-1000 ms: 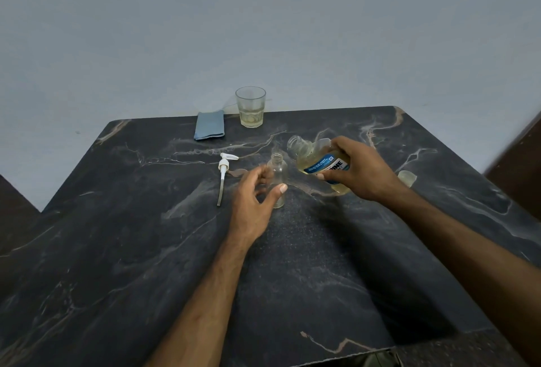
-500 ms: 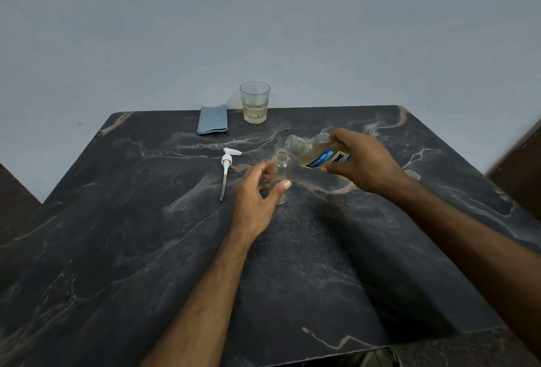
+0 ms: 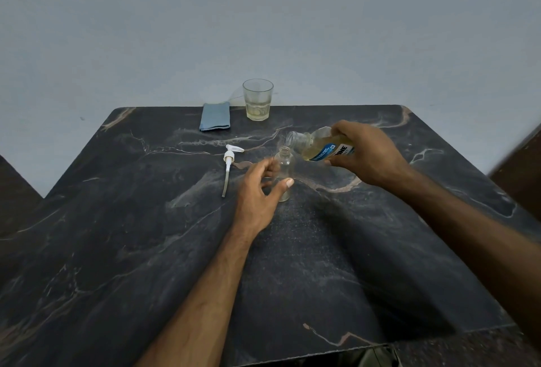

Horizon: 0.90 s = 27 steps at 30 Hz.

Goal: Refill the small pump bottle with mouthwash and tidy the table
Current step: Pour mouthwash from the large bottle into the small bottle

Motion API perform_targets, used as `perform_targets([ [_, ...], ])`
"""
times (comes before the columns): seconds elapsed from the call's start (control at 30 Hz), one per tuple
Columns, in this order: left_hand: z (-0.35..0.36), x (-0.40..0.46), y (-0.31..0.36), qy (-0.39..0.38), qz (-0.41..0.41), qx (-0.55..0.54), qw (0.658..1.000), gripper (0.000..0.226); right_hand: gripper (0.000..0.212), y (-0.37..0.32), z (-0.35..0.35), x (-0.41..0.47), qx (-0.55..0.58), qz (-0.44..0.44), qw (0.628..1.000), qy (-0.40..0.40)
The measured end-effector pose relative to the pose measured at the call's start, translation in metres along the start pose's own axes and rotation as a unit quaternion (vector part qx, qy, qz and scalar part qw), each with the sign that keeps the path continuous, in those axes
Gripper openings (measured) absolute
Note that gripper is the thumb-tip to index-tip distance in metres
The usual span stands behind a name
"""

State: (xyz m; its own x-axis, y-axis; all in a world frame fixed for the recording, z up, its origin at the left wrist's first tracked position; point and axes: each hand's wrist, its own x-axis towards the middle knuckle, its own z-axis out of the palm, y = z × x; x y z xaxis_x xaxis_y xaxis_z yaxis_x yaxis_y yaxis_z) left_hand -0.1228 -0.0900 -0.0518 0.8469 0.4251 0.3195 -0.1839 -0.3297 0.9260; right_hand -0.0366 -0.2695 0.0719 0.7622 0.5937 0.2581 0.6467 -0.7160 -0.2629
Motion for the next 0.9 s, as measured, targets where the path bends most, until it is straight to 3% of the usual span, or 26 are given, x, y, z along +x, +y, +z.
perform_targets([
  [0.9, -0.0006, -0.0011, 0.0020, 0.000, 0.009, 0.002, 1.000, 0.045, 0.042, -0.0011, -0.0091, 0.0010, -0.055, -0.029, 0.998, 0.024],
])
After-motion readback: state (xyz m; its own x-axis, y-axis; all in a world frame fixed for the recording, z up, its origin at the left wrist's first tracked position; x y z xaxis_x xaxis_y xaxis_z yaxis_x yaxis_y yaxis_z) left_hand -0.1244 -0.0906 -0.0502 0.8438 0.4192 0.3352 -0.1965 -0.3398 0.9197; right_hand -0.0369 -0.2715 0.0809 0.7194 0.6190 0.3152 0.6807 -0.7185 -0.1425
